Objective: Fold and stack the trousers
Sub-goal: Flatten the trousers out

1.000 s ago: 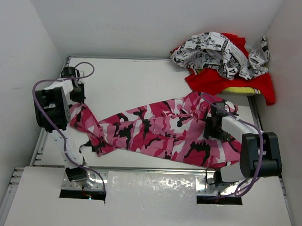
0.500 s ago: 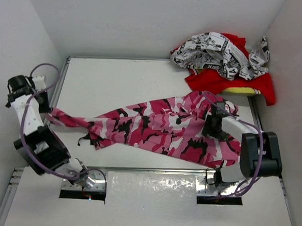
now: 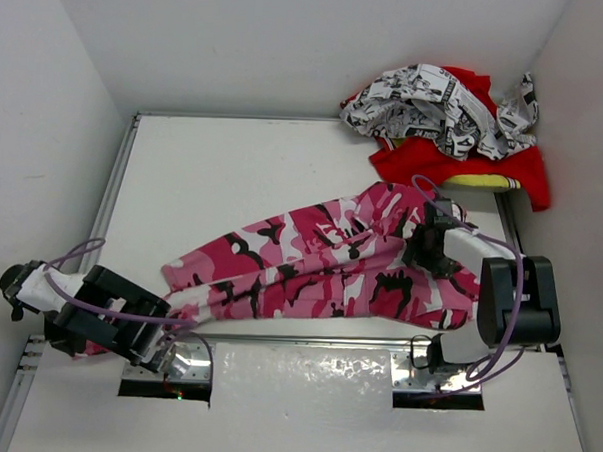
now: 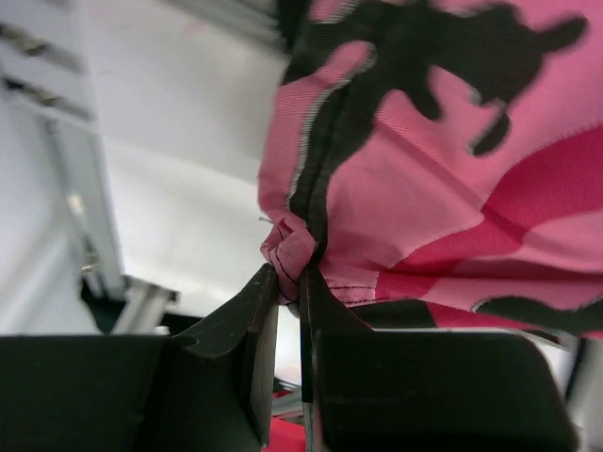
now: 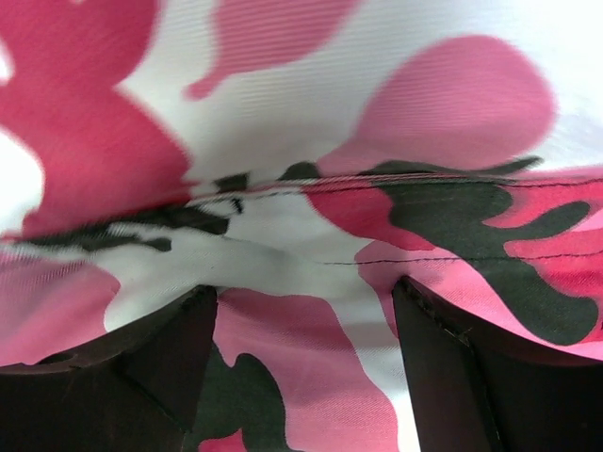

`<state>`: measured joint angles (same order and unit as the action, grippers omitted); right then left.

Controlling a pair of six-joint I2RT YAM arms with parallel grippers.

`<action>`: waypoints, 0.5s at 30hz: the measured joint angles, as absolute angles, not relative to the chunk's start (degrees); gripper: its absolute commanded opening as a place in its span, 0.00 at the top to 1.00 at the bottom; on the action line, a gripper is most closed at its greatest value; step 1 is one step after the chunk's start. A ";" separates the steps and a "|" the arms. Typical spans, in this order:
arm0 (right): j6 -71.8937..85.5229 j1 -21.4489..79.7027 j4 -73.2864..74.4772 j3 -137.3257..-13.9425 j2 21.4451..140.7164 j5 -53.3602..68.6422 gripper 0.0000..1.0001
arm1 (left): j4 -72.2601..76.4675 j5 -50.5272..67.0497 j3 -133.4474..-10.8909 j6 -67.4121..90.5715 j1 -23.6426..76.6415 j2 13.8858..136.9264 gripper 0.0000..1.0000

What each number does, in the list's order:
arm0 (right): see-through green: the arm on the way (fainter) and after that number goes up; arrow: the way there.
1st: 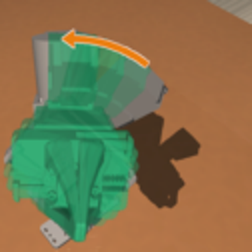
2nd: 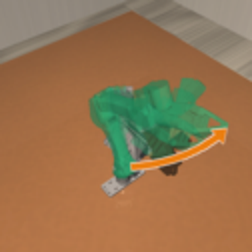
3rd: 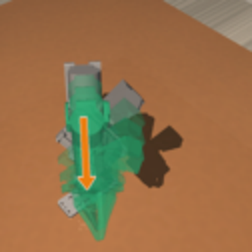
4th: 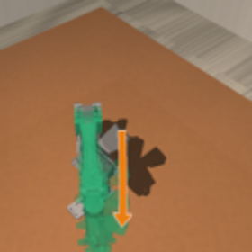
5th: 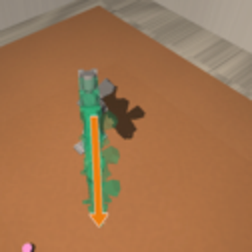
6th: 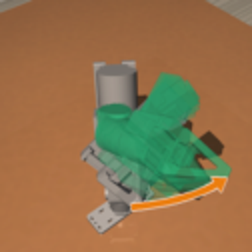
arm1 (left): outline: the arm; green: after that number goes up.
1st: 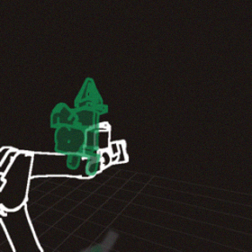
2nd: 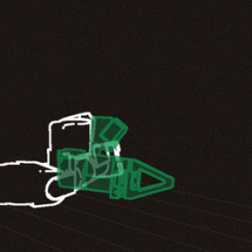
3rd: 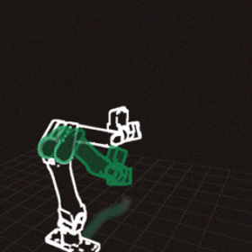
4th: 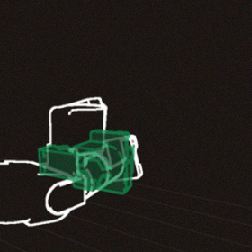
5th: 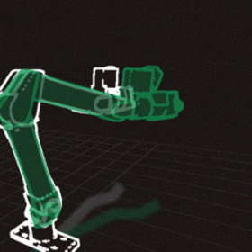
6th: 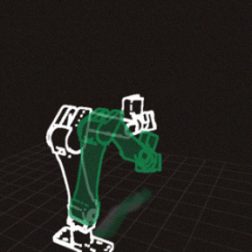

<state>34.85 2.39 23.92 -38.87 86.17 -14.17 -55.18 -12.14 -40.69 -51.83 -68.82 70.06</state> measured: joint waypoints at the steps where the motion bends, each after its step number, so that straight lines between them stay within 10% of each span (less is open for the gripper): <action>1: 34.72 2.00 23.88 -38.92 86.26 -13.67 0.27 | -54.26 -12.80 -40.69 -53.25 -70.46 70.22 1.00; 6: 34.02 0.97 23.81 -38.94 86.35 -12.16 0.27 | -52.51 -11.84 -40.69 -60.16 -72.12 70.57 0.56; 15: 30.76 0.86 24.62 -40.73 87.50 -12.80 0.25 | -58.11 -1.85 -50.46 -63.55 -72.05 73.34 0.45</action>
